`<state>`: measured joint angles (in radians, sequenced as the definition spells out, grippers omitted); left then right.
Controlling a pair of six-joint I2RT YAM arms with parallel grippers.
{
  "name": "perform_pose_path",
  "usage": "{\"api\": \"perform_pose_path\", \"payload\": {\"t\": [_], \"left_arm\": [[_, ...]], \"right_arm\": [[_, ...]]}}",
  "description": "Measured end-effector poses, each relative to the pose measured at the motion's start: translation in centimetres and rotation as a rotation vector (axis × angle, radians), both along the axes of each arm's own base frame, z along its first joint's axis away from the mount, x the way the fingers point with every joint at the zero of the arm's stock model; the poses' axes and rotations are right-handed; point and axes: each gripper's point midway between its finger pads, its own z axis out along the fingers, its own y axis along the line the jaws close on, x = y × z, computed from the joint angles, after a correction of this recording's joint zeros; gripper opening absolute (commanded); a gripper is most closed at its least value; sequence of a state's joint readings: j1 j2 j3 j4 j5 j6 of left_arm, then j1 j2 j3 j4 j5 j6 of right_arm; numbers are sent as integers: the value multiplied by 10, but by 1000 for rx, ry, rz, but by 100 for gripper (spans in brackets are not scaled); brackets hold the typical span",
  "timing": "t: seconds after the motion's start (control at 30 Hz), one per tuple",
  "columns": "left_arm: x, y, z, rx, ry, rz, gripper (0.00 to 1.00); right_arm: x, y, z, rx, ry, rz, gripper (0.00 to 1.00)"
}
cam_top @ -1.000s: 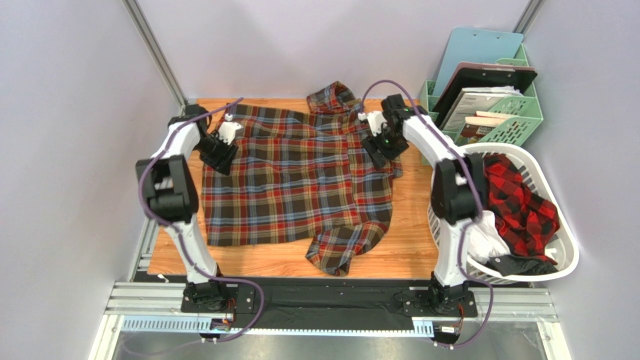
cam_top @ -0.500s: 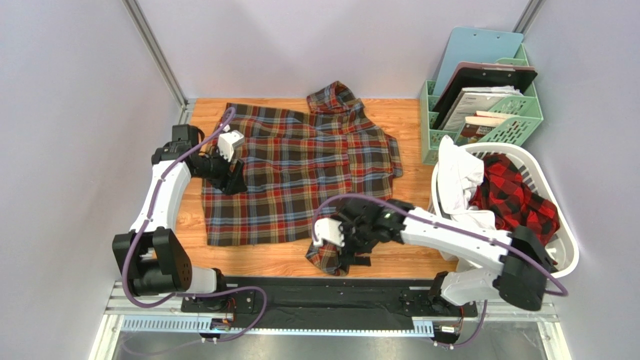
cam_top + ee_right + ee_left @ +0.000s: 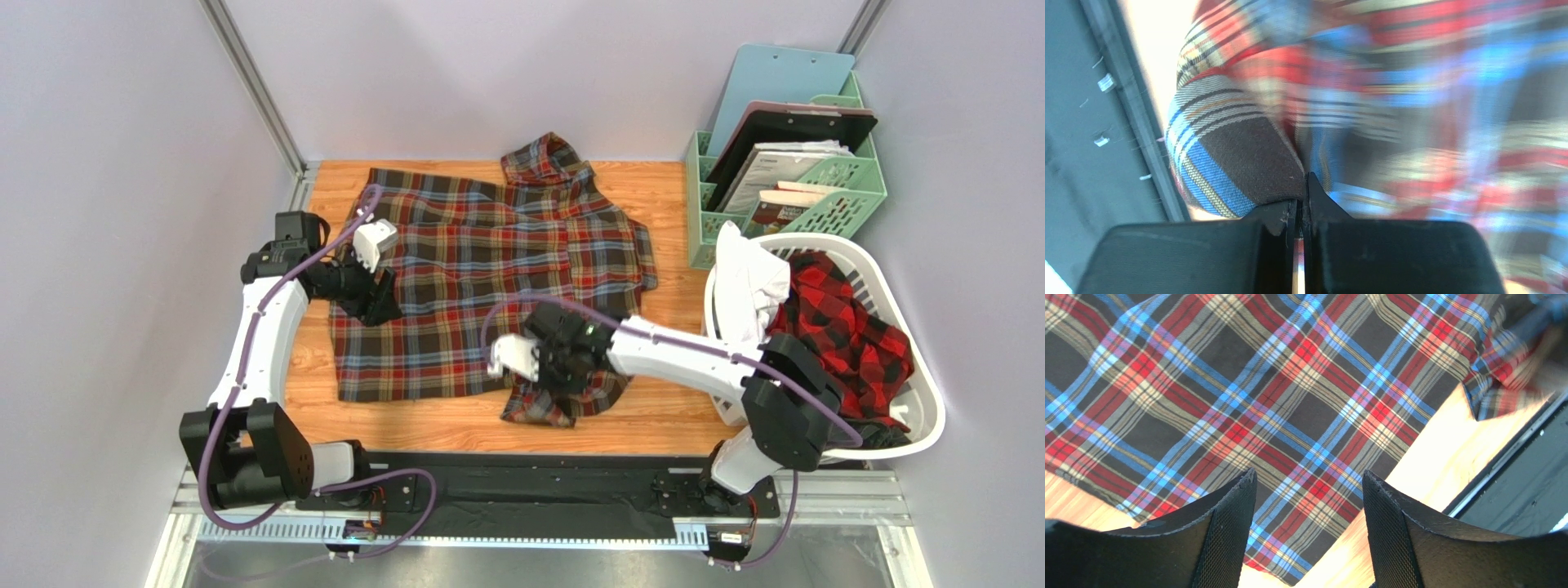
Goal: Fold and stack the long sleeve shirts
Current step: Fold the shirt
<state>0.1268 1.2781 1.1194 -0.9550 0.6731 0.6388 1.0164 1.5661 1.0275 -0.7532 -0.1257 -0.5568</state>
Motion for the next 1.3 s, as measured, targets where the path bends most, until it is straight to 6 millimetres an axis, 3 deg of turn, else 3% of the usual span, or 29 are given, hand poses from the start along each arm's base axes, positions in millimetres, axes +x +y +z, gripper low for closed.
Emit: {"api": "perform_pose_path", "payload": {"t": [0.07, 0.13, 0.23, 0.3, 0.37, 0.47, 0.57, 0.63, 0.67, 0.77, 0.83, 0.9, 0.97, 1.07, 1.13, 1.23, 1.27, 1.3], "left_arm": [[-2, -1, -1, -4, 0, -16, 69], [-5, -4, -1, -9, -2, -35, 69], [-5, -7, -1, -16, -10, -54, 68], [-4, -9, -3, -23, -5, -61, 67], [-1, -10, -7, -28, 7, -62, 67], [4, -10, -12, -32, 6, -56, 67], [1, -11, -20, -35, 15, -52, 67], [-4, -11, -26, -37, 27, -51, 68], [-6, -12, -28, -38, 33, -50, 68], [-9, -12, -31, -39, 40, -49, 69], [-8, -12, -30, -39, 33, -48, 71], [-7, -12, -30, -38, 28, -49, 73], [-6, -12, -29, -38, 22, -48, 74], [-7, -12, -26, -35, 11, -48, 75], [-7, -12, -24, -31, 4, -47, 75], [-7, -11, -23, -22, -2, -44, 74], [-7, -10, -23, -20, -3, -43, 74], [-7, -10, -23, -17, -4, -43, 74]], "right_arm": [[30, 7, 25, 66, -26, -48, 1], [74, 16, 57, 148, -77, -92, 11], [139, 21, 82, 203, -144, -153, 42], [181, 22, 77, 199, -156, -207, 51], [220, 21, 63, 185, -153, -270, 53], [244, -5, 39, 160, -81, -397, 53], [240, -39, 45, 196, 14, -534, 52], [225, -62, 63, 255, 55, -613, 52], [207, -70, 73, 285, 77, -640, 54], [150, -66, 97, 355, 131, -623, 55], [118, -53, 96, 364, 178, -575, 56], [91, -37, 76, 337, 242, -530, 57], [73, -34, 43, 264, 319, -532, 57], [64, -40, 2, 161, 380, -576, 56], [62, -42, -13, 117, 389, -593, 53], [59, -36, -21, 94, 382, -580, 26], [55, -33, -22, 93, 384, -569, 11], [51, -30, -22, 92, 391, -558, 4]]}}
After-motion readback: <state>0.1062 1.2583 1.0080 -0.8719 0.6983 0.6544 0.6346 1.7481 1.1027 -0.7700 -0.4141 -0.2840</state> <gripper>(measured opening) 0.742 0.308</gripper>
